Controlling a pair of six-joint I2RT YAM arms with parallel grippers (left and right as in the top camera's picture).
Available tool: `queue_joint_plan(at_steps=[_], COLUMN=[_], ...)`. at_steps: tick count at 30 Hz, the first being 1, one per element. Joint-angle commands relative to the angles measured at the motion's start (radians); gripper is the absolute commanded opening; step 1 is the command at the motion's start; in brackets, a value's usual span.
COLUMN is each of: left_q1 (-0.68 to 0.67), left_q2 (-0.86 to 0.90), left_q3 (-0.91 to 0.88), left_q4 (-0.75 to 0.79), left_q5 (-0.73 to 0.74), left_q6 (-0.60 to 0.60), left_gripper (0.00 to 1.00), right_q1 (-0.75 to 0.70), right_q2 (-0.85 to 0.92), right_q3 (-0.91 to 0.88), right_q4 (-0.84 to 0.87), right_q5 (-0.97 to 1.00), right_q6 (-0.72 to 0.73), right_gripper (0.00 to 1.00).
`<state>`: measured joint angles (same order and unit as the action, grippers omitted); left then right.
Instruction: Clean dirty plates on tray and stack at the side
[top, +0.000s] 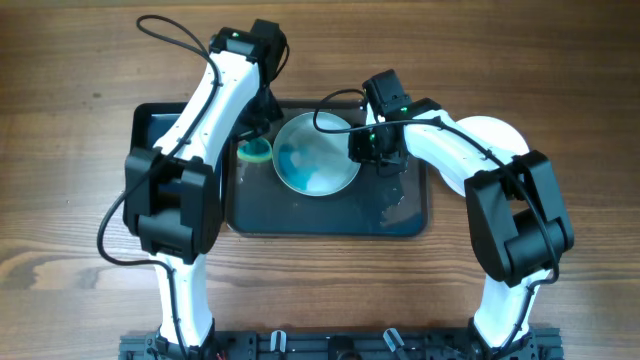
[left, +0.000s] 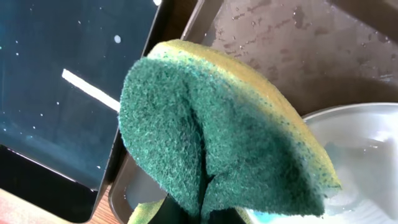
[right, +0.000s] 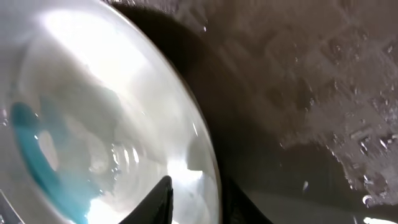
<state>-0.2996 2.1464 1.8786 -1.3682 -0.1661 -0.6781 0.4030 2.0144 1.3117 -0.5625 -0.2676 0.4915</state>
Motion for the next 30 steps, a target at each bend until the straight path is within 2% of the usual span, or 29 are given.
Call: queue_joint_plan(at_steps=[1, 3, 6, 13, 16, 24, 30], left_q1=[0.003, 0.003, 0.003, 0.003, 0.003, 0.003, 0.003], left_q2=[-0.02, -0.02, -0.02, -0.02, -0.02, -0.02, -0.02], left_q3=[0.01, 0.01, 0.01, 0.01, 0.01, 0.01, 0.01], left_q4=[0.003, 0.003, 0.003, 0.013, 0.018, 0.053, 0.071], left_q5=[0.013, 0.013, 0.013, 0.013, 0.017, 0.149, 0.232], left_q6=[0.02, 0.02, 0.02, 0.02, 0.02, 0.029, 0.046], left_gripper=[0.04, 0.04, 0.04, 0.04, 0.04, 0.04, 0.04], right_q1=[0.005, 0.008, 0.01, 0.014, 0.015, 0.026, 0.148], right_q2=[0.059, 0.068, 0.068, 0.031, -0.051, -0.343, -0.517], right_q3=[-0.01, -0.01, -0.01, -0.01, -0.01, -0.01, -0.01], right_q4=[0.019, 0.019, -0.003, -0.102, -0.156, -0.333, -0.391], right_q5=[-0.019, -0.023, -0.024, -0.008, 0.117, 0.528, 0.904], right_q6=[0.033, 0.035, 0.036, 0.035, 0.034, 0.017, 0.005], right_gripper=[0.28, 0.24, 0.06, 0.04, 0.04, 0.04, 0.04])
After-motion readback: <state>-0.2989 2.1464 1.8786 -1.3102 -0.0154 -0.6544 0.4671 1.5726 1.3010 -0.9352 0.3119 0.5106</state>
